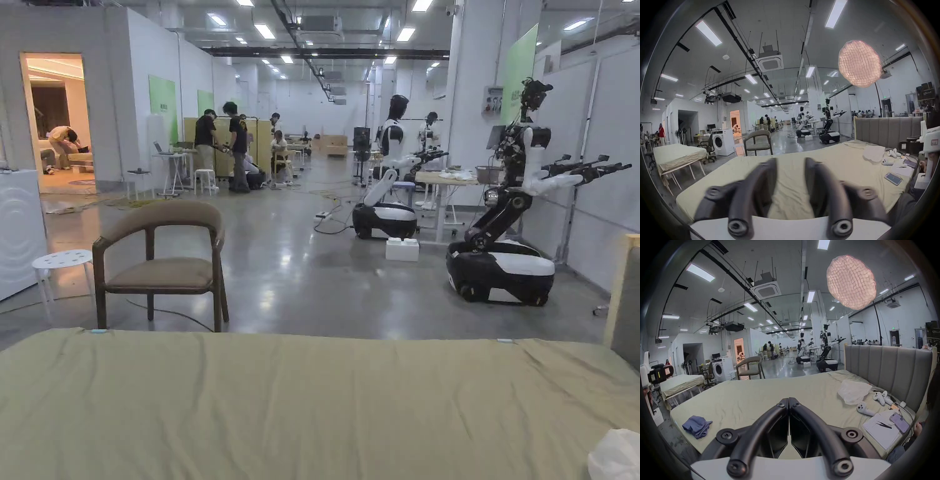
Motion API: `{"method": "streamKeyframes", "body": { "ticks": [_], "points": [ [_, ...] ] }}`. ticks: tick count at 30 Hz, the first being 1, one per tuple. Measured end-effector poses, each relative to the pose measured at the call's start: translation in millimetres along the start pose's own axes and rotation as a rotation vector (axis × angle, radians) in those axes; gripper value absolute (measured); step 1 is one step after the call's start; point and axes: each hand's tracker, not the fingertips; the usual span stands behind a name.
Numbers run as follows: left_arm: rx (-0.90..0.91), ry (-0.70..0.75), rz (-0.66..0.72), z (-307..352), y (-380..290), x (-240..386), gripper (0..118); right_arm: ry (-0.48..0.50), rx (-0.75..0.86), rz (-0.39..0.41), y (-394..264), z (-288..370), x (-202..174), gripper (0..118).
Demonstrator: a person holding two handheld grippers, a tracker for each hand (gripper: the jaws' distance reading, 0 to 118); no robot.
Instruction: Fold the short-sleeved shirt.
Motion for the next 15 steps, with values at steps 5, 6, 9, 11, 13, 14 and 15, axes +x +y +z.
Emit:
{"method": "streamKeyframes", "body": {
  "ticks": [5, 6, 9, 11, 13, 14, 15],
  "points": [
    [0.025, 0.025, 0.015, 4.8, 6.3, -3.2, 0, -0.007, 0.012, 0.012, 1.7, 1.9, -0.2, 0],
    [0.025, 0.031, 0.017, 4.7, 7.5, -2.6, 0, -0.008, 0.015, 0.021, 2.4, 2.2, -1.1, 0],
    [0.007, 0.065, 0.017, 5.5, 6.5, -5.9, 0, -0.008, 0.020, 0.034, 2.5, 0.9, -3.3, 0],
    [0.004, 0.069, 0.020, 6.1, 4.9, -7.7, 0, -0.005, 0.020, 0.034, 2.7, 1.3, -4.3, 0],
    [0.005, 0.068, 0.021, 7.2, 3.6, -11.1, 0, -0.001, 0.021, 0.031, 2.7, 2.6, -5.9, 0],
    [0.007, 0.067, 0.023, 7.6, 4.3, -10.2, 0, 0.002, 0.022, 0.030, 3.0, 3.3, -6.1, 0],
    [0.004, 0.071, 0.025, 7.2, 4.3, -10.5, 0, 0.006, 0.020, 0.030, 3.4, 3.5, -6.2, 0]
  ]
}}
